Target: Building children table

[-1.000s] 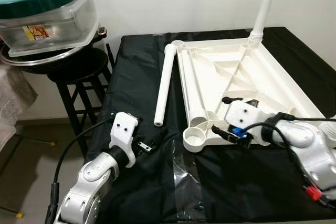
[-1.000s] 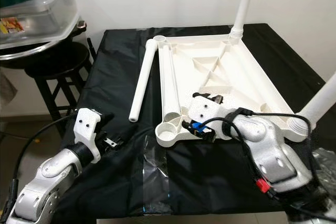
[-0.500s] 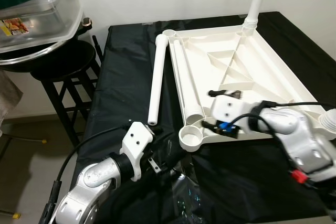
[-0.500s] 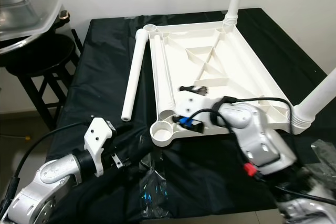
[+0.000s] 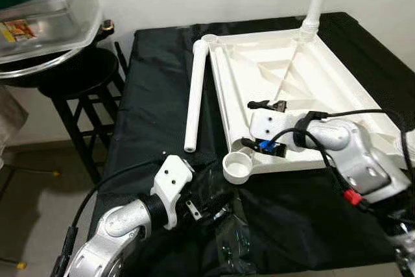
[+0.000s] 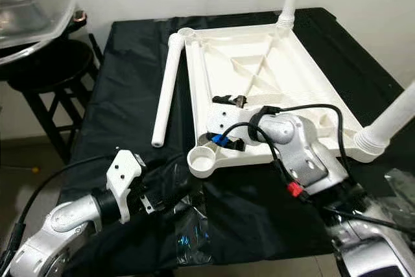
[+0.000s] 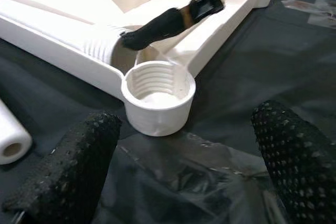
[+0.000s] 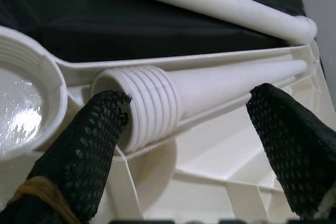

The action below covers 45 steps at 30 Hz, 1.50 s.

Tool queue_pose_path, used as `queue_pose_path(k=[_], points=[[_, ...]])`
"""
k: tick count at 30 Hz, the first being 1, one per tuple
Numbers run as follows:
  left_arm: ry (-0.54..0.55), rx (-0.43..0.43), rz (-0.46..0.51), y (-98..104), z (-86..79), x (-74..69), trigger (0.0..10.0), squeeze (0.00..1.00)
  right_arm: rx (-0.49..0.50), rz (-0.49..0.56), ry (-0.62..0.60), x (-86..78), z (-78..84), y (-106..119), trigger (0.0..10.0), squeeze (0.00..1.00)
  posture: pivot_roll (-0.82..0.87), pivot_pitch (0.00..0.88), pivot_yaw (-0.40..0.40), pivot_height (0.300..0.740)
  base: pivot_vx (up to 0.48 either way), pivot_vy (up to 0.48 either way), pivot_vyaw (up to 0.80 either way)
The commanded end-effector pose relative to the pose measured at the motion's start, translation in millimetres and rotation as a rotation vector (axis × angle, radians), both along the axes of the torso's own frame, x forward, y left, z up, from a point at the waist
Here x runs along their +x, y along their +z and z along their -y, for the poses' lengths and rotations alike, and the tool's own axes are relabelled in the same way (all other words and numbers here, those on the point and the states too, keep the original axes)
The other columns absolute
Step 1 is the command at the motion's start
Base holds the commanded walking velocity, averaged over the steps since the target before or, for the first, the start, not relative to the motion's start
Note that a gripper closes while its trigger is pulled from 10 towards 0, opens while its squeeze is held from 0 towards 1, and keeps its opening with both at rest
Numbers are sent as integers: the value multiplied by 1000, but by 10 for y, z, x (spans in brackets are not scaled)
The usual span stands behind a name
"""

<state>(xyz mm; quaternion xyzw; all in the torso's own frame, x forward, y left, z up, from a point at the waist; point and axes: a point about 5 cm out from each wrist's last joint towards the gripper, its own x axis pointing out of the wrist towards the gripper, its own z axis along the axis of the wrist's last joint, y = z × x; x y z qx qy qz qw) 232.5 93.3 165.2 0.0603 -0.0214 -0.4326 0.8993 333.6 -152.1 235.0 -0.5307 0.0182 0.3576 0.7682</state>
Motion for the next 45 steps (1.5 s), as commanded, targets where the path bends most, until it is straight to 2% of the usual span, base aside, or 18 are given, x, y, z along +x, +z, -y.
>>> queue_pose_path(k=[1,11,18,23,24,25,26,28,31,35,41,45], points=[[0,11,-10,-16,0,-30,10000,0,-22,-16,29,-4,-53,-54,10000,0,-5,227,20,740,0,0,0],[9,-3,0,26,10,-41,10000,0,-31,-15,32,117,-116,-132,10000,0,-5,229,16,740,0,0,0],[14,-9,7,58,17,-59,10000,0,-71,35,-5,205,-126,-140,10000,0,0,232,6,740,0,0,0],[16,-12,10,72,20,-62,10000,0,-90,59,-17,209,-158,-170,10000,0,-4,230,3,740,0,0,0],[17,-14,11,75,25,-62,10000,0,-89,61,-23,199,-188,-198,6157,0,-6,229,3,740,0,0,0],[17,-14,11,75,25,-62,10000,0,-89,61,-23,199,-188,-198,6157,0,-6,229,3,740,0,0,0],[17,-17,11,78,34,-64,10000,0,-88,61,-31,173,-223,-246,0,0,-8,228,2,740,0,0,0],[16,-19,11,80,40,-65,10000,0,-86,60,-35,156,-244,-279,0,0,-8,228,2,740,0,0,0],[15,-25,11,86,57,-73,10000,0,-52,53,-49,46,-337,-398,0,0,-13,224,2,740,0,0,0],[17,-27,11,96,51,-74,10000,0,-18,73,-54,-7,-382,-420,0,0,-16,227,3,740,0,0,0],[19,-30,14,107,51,-74,10000,0,29,111,-58,-44,-412,-403,0,0,-20,225,4,740,0,0,0],[18,-31,27,146,57,-54,10000,0,92,201,-84,-54,-445,-300,0,0,-22,221,8,740,0,0,0]])
